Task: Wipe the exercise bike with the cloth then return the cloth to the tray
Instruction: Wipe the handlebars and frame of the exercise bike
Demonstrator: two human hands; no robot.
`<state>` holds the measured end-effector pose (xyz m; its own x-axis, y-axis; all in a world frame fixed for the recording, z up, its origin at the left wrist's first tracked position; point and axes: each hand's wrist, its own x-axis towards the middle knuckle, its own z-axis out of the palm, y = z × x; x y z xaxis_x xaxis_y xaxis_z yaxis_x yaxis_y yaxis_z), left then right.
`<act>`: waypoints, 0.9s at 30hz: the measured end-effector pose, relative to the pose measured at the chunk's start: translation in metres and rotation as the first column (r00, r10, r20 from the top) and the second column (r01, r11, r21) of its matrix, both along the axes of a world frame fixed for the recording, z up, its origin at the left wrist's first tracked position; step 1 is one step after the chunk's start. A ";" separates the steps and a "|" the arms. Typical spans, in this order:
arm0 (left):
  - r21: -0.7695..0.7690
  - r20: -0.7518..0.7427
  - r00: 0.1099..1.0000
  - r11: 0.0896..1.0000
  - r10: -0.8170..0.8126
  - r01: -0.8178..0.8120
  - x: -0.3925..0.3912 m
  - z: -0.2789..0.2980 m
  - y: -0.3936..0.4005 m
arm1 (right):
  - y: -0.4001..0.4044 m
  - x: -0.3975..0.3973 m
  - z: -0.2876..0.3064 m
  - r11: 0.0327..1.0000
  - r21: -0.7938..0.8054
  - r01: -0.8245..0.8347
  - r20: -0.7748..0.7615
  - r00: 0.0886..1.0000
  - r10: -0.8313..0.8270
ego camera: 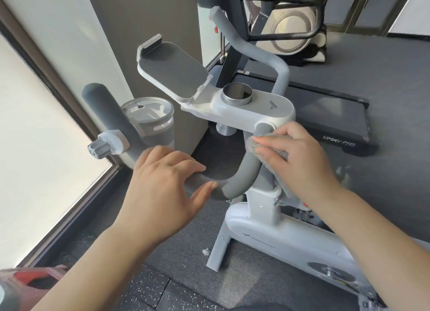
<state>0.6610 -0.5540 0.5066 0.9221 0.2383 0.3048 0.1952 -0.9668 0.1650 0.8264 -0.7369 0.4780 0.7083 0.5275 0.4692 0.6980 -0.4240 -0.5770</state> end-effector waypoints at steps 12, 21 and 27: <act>-0.016 0.022 1.000 1.000 0.001 0.000 0.009 -0.010 -0.023 | 0.004 0.021 -0.012 0.989 -0.076 -0.128 0.054 0.990 0.133; -0.036 0.022 1.000 0.999 0.022 -0.021 0.009 -0.013 -0.025 | 0.006 0.049 0.002 0.993 0.039 -0.112 0.000 0.994 0.112; -0.048 0.029 0.999 0.999 0.026 -0.024 0.009 -0.014 -0.026 | 0.008 0.030 -0.016 0.988 -0.006 -0.155 0.036 0.987 0.155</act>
<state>0.6701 -0.5805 0.4924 0.9063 0.2761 0.3199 0.2134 -0.9525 0.2174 0.8568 -0.7286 0.4623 0.6003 0.6312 0.4912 0.7759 -0.3106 -0.5491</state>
